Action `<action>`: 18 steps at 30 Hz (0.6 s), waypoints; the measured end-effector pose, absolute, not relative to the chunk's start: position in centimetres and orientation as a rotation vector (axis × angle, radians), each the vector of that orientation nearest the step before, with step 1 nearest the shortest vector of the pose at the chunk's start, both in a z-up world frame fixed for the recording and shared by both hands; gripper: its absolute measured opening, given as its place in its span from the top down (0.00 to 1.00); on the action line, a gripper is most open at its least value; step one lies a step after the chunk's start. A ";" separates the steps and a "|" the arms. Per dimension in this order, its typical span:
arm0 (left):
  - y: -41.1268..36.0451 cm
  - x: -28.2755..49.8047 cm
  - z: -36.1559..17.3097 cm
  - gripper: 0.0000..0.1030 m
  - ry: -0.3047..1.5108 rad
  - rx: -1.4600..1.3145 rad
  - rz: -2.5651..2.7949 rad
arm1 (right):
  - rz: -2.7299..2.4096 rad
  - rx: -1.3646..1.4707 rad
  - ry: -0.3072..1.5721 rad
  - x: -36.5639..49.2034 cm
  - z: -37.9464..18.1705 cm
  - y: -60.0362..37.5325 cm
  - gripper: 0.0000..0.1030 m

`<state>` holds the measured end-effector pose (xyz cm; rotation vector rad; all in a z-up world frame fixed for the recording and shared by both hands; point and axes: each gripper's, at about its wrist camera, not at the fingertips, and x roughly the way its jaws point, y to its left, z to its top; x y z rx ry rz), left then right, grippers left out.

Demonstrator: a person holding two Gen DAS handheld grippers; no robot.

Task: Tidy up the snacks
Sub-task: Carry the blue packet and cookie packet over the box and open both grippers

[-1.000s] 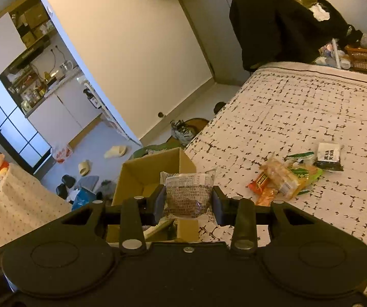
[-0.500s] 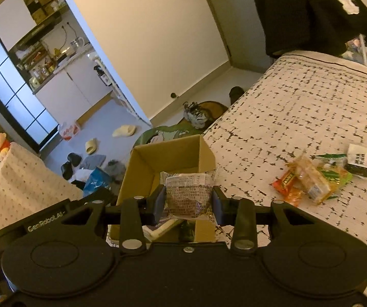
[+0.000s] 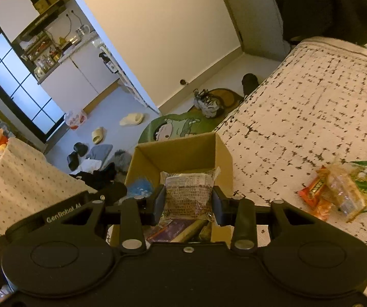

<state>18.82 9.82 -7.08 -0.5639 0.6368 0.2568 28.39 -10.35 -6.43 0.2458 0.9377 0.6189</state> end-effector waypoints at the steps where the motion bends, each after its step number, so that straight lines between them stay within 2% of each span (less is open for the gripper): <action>1: 10.0 19.0 -7.2 0.69 0.635 -0.559 0.270 | 0.623 0.240 0.943 28.5 -6.7 -10.2 0.63; 12: 10.3 18.9 -9.0 0.60 0.703 -0.533 0.331 | 0.642 0.247 0.928 29.4 -7.1 -9.1 0.62; 17: 10.1 18.0 -9.1 0.55 0.721 -0.531 0.349 | 0.652 0.274 0.876 29.1 -6.8 -9.4 0.56; 18: 10.1 17.8 -9.0 0.55 0.724 -0.534 0.354 | 0.664 0.271 0.871 29.1 -6.4 -9.6 0.53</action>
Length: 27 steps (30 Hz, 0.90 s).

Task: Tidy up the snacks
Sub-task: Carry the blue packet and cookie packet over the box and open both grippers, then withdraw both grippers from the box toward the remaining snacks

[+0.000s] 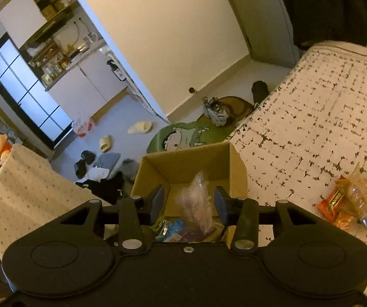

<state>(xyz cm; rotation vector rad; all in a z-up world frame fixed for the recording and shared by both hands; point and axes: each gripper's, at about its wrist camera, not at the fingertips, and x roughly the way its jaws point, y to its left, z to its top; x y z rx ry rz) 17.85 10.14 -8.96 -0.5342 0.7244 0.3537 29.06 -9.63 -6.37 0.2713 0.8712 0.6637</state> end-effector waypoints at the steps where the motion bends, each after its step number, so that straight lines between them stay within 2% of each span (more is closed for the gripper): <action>1: 10.1 17.8 -8.9 0.55 0.727 -0.536 0.355 | 0.669 0.269 0.862 28.9 -5.8 -10.0 0.50; 4: 9.8 17.3 -8.3 0.53 0.724 -0.525 0.350 | 0.656 0.253 0.818 28.2 -4.0 -11.0 0.31; 6: 9.6 17.1 -8.0 0.47 0.721 -0.514 0.343 | 0.642 0.231 0.783 27.6 -2.9 -11.7 0.13; 8: 9.3 17.1 -7.6 0.31 0.733 -0.504 0.341 | 0.617 0.192 0.768 27.1 -2.1 -12.1 0.06; 9: 9.3 17.0 -7.5 0.28 0.738 -0.499 0.344 | 0.598 0.171 0.769 26.9 -1.8 -12.3 0.01; 13: 9.2 16.4 -6.5 0.15 0.742 -0.484 0.362 | 0.538 0.118 0.795 26.4 -1.5 -13.3 0.00; 24: 8.0 14.4 -5.3 0.13 0.737 -0.464 0.348 | 0.461 0.178 0.786 26.0 -0.5 -18.6 0.00; 27: 7.4 13.9 -4.8 0.07 0.714 -0.453 0.336 | 0.481 0.179 0.791 25.7 -0.4 -19.3 0.00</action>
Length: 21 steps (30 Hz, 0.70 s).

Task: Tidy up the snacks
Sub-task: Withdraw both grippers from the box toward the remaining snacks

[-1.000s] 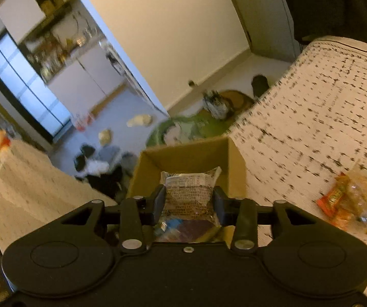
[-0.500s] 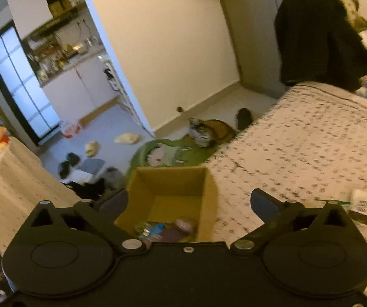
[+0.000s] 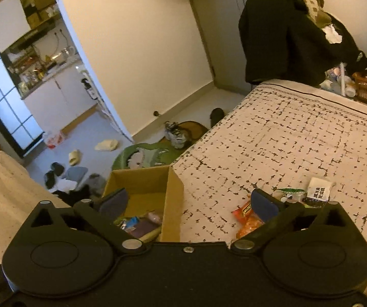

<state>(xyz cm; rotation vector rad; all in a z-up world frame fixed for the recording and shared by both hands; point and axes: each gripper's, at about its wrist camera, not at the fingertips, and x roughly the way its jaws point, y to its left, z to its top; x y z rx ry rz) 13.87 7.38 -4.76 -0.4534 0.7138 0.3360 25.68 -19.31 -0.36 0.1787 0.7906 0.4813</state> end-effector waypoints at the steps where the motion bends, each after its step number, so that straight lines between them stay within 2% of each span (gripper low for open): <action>1: 7.1 13.7 -4.6 0.06 0.709 -0.456 0.326 | 0.479 0.171 0.792 25.6 -0.3 -19.3 0.00; 5: 6.3 13.0 -4.1 0.00 0.690 -0.447 0.304 | 0.492 0.144 0.789 25.3 0.0 -19.3 0.00; 11: 5.5 12.4 -3.4 0.00 0.664 -0.429 0.285 | 0.463 0.111 0.695 24.4 1.2 -19.6 0.00; 21: 4.4 12.3 -1.9 0.00 0.620 -0.421 0.249 | 0.451 0.145 0.701 25.1 1.2 -21.3 0.00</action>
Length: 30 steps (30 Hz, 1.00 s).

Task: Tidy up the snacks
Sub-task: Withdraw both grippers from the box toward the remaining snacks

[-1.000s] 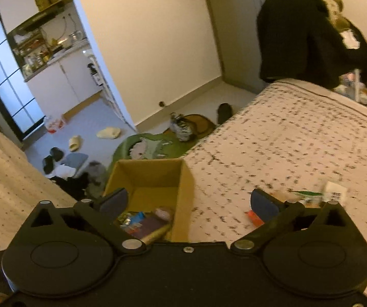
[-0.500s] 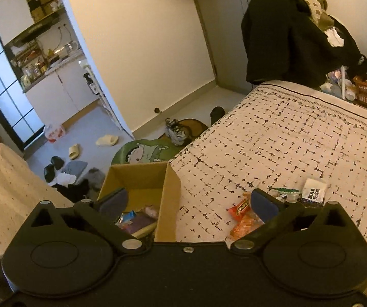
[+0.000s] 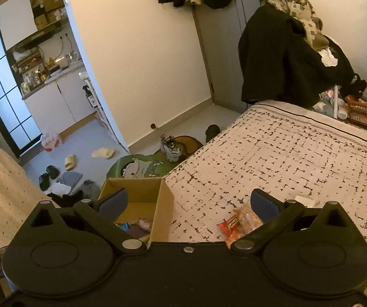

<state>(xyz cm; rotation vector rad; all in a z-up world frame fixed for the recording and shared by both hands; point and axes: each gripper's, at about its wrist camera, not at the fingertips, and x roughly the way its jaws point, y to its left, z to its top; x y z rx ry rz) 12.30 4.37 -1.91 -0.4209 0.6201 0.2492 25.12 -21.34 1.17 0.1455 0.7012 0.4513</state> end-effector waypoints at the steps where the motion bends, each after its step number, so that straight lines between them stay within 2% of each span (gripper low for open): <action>1: 4.1 12.4 -1.7 0.00 0.622 -0.418 0.242 | 0.441 0.154 0.700 25.1 1.2 -21.9 0.00; 9: 1.1 13.6 -1.9 0.00 0.648 -0.406 0.173 | 0.317 0.159 0.679 25.2 0.1 -26.3 0.00; 20: -2.2 16.8 -4.8 0.01 0.744 -0.452 0.122 | 0.210 0.211 0.778 27.2 -4.1 -29.4 0.03; 27: -4.4 19.3 -6.5 0.03 0.759 -0.459 0.029 | 0.165 0.290 0.850 29.4 -6.7 -31.5 0.20; 30: -5.8 20.7 -7.2 0.06 0.765 -0.437 0.010 | 0.127 0.338 0.865 30.2 -7.8 -32.7 0.23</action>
